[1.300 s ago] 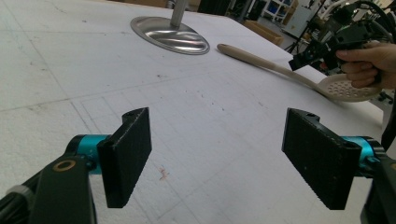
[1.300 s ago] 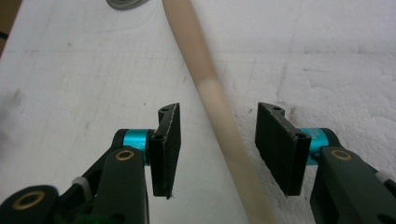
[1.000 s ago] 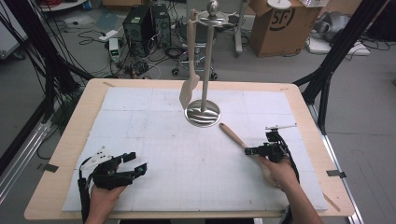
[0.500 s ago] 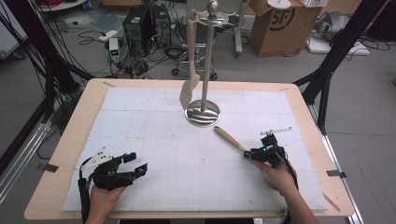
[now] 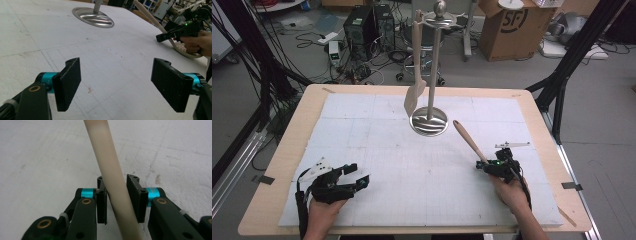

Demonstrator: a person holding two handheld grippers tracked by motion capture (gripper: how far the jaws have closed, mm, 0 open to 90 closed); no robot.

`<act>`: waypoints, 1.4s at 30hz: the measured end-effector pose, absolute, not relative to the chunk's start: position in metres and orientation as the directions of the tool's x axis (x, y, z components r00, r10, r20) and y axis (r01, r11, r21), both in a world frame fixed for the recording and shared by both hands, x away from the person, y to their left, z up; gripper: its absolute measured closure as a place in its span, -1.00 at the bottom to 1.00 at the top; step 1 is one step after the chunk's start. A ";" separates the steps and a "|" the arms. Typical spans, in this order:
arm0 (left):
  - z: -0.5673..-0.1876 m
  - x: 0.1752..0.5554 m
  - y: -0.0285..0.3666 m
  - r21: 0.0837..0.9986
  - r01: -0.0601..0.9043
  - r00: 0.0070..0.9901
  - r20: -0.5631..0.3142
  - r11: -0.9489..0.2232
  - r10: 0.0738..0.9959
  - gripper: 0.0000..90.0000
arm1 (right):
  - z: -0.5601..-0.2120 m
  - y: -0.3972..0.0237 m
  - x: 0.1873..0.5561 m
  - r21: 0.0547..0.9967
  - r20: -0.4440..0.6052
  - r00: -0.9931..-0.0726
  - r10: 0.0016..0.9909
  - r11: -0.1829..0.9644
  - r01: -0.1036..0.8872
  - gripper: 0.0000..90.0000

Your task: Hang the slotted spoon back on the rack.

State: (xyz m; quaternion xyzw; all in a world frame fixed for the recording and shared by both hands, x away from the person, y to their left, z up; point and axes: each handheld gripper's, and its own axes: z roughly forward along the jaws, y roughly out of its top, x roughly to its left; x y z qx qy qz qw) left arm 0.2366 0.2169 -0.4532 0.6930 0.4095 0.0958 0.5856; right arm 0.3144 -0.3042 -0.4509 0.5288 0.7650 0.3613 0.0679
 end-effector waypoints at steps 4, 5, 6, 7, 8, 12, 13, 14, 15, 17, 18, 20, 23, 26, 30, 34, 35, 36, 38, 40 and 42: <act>-0.453 0.236 0.217 0.890 0.455 0.646 -0.346 0.021 0.680 -0.45 | -0.452 -0.305 0.314 0.631 0.294 -0.431 0.853 0.166 0.758 0.53; -0.453 0.236 0.217 0.890 0.455 0.646 -0.346 0.020 0.680 -0.45 | -0.452 -0.306 0.314 0.628 0.308 -0.427 0.850 0.155 0.763 0.39; -0.453 0.236 0.217 0.890 0.456 0.646 -0.346 0.021 0.680 -0.45 | -0.452 -0.306 0.314 0.625 0.320 -0.423 0.848 0.146 0.767 0.41; -0.453 0.236 0.217 0.890 0.455 0.646 -0.346 0.021 0.680 -0.45 | -0.451 -0.307 0.314 0.629 0.319 -0.424 0.847 0.145 0.764 0.47; -0.453 0.236 0.217 0.891 0.454 0.646 -0.347 0.023 0.680 -0.45 | -0.449 -0.307 0.313 0.634 0.325 -0.427 0.844 0.141 0.761 0.51; -0.453 0.235 0.217 0.891 0.454 0.647 -0.348 0.023 0.679 -0.45 | -0.447 -0.302 0.316 0.606 0.291 -0.443 0.848 0.195 0.772 0.52; -0.452 0.235 0.217 0.892 0.452 0.648 -0.347 0.024 0.678 -0.45 | -0.448 -0.299 0.317 0.601 0.279 -0.447 0.850 0.209 0.772 0.53; -0.452 0.235 0.218 0.892 0.451 0.647 -0.345 0.024 0.680 -0.45 | -0.448 -0.295 0.317 0.598 0.249 -0.456 0.855 0.235 0.766 0.54; -0.452 0.235 0.218 0.892 0.451 0.646 -0.349 0.030 0.678 -0.45 | -0.447 -0.294 0.316 0.603 0.230 -0.463 0.856 0.248 0.758 0.56; -0.452 0.235 0.219 0.891 0.452 0.644 -0.350 0.030 0.680 -0.45 | -0.445 -0.292 0.314 0.611 0.195 -0.468 0.862 0.266 0.745 0.58; -0.452 0.235 0.219 0.891 0.453 0.644 -0.350 0.030 0.681 -0.45 | -0.444 -0.292 0.313 0.623 0.197 -0.473 0.859 0.263 0.737 0.61; -0.452 0.235 0.219 0.892 0.452 0.646 -0.348 0.027 0.680 -0.45 | -0.438 -0.291 0.311 0.654 0.249 -0.487 0.838 0.225 0.722 0.73; -0.452 0.235 0.218 0.892 0.451 0.648 -0.345 0.023 0.679 -0.45 | -0.430 -0.290 0.312 0.699 0.300 -0.471 0.830 0.145 0.700 0.74; -0.452 0.235 0.219 0.891 0.453 0.643 -0.350 0.031 0.681 -0.45 | -0.418 -0.288 0.313 0.763 0.312 -0.483 0.818 0.088 0.641 0.74; -0.452 0.235 0.219 0.892 0.452 0.643 -0.348 0.028 0.682 -0.45 | -0.403 -0.279 0.311 0.832 0.333 -0.523 0.785 0.018 0.555 0.74; -0.452 0.235 0.219 0.892 0.451 0.642 -0.352 0.036 0.681 -0.45 | -0.383 -0.266 0.313 0.882 0.321 -0.562 0.762 -0.024 0.471 0.74; -0.452 0.235 0.220 0.892 0.450 0.643 -0.350 0.034 0.682 -0.45 | -0.378 -0.262 0.315 0.890 0.318 -0.574 0.754 -0.028 0.456 0.74; -0.452 0.235 0.220 0.893 0.448 0.643 -0.349 0.035 0.681 -0.45 | -0.372 -0.258 0.316 0.895 0.317 -0.586 0.746 -0.031 0.444 0.74; -0.451 0.235 0.221 0.893 0.449 0.644 -0.350 0.035 0.680 -0.45 | -0.362 -0.250 0.320 0.902 0.314 -0.597 0.738 -0.036 0.429 0.74; -0.451 0.234 0.221 0.894 0.447 0.644 -0.349 0.035 0.681 -0.45 | -0.353 -0.244 0.323 0.910 0.303 -0.607 0.735 -0.034 0.413 0.74; -0.451 0.234 0.222 0.895 0.445 0.644 -0.351 0.040 0.680 -0.45 | -0.343 -0.239 0.325 0.919 0.296 -0.616 0.730 -0.042 0.391 0.74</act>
